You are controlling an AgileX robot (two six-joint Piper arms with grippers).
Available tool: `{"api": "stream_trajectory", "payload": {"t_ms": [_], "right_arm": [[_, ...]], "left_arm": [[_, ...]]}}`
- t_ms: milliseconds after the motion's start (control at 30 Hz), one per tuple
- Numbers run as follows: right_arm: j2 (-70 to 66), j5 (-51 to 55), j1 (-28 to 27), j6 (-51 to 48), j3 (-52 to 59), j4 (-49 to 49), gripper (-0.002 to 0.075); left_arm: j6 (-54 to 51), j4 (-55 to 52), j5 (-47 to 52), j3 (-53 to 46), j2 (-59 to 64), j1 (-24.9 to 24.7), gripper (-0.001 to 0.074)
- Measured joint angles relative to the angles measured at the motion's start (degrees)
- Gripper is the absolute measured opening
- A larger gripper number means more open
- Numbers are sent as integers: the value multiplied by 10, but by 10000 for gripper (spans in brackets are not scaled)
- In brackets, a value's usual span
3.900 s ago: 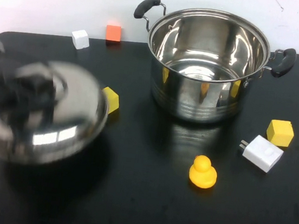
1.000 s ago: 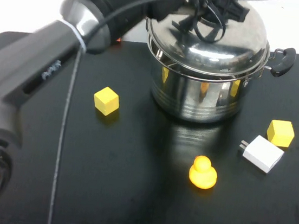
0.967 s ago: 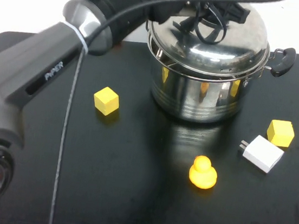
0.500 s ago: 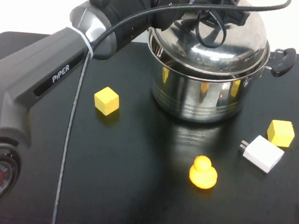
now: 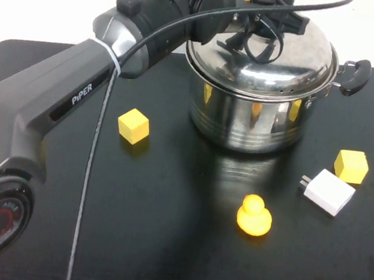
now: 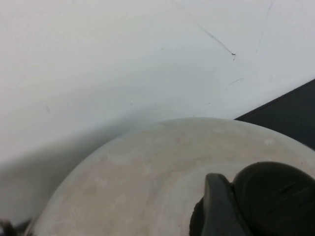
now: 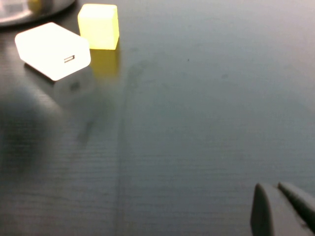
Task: Cover the pot
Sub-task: Place the pot lid on the pot
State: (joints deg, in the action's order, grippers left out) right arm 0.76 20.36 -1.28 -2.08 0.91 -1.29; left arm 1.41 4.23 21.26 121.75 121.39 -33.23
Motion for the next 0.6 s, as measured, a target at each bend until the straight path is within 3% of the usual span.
{"api": "stream_trajectory", "payload": {"t_ms": [600], "right_arm": [[0, 0, 0, 0, 0, 0, -2]], "left_arm": [[30, -1, 0, 0, 7, 24, 333]]}}
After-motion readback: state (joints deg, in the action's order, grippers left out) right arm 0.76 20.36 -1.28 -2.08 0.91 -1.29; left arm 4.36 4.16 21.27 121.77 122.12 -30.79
